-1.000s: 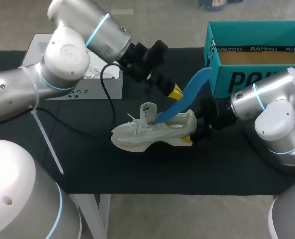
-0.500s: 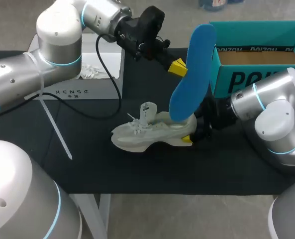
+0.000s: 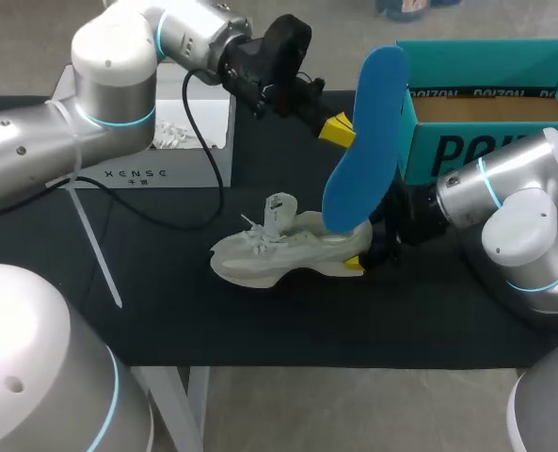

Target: Take the shoe out of the shoebox, open the shoe tongue, remove and reinsert the insole, then place the shoe into the shoebox

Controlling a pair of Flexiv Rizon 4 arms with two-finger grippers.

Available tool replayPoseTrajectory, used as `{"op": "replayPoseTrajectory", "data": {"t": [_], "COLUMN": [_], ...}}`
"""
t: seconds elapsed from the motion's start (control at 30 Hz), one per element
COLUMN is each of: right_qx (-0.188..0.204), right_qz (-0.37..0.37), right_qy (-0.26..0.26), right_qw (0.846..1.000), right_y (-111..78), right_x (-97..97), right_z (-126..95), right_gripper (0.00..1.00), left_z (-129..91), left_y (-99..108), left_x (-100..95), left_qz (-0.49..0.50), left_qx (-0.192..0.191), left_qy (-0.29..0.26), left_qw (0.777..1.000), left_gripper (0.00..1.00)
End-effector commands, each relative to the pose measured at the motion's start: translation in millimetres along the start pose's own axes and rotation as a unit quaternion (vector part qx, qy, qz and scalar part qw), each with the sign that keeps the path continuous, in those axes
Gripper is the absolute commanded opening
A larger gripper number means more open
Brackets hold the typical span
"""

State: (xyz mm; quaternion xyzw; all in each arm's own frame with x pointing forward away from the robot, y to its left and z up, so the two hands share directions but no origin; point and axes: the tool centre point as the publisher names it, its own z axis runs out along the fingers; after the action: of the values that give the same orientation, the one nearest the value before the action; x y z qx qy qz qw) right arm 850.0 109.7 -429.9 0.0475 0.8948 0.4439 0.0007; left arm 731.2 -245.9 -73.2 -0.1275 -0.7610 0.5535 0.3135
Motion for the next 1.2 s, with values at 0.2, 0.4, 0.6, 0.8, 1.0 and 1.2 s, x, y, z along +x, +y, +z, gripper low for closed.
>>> {"op": "replayPoseTrajectory", "data": {"t": [0.2,0.4,0.6,0.8,1.0,1.2], "right_qx": [0.001,0.001,0.001,0.001,0.001,0.001], "right_qz": [0.0,0.0,0.0,0.0,0.0,0.0], "right_qy": [0.0,0.0,0.0,0.0,0.0,0.0], "right_qw": [1.0,1.0,1.0,1.0,1.0,1.0], "right_y": [-2.0,-2.0,-2.0,-2.0,-2.0,-2.0], "right_x": [-1.5,-1.5,-1.5,-1.5,-1.5,-1.5], "right_z": [3,3,3,3,3,3], "right_gripper": [0.0,0.0,0.0,0.0,0.0,0.0], "left_z": [5,17,29,40,48,57], "left_y": [-7,-33,-53,-65,-76,-83], "left_x": [10.5,49.5,87.8,124.5,156.9,185.7], "left_qz": [-0.016,-0.016,-0.03,-0.054,-0.043,-0.042], "left_qx": [0.023,0.038,0.037,0.057,0.043,0.052], "left_qy": [0.002,0.014,0.024,0.038,0.007,0.015], "left_qw": [1.0,0.999,0.999,0.996,0.998,0.998], "left_gripper": [0.0,0.0,0.0,0.0,0.0,0.0]}}
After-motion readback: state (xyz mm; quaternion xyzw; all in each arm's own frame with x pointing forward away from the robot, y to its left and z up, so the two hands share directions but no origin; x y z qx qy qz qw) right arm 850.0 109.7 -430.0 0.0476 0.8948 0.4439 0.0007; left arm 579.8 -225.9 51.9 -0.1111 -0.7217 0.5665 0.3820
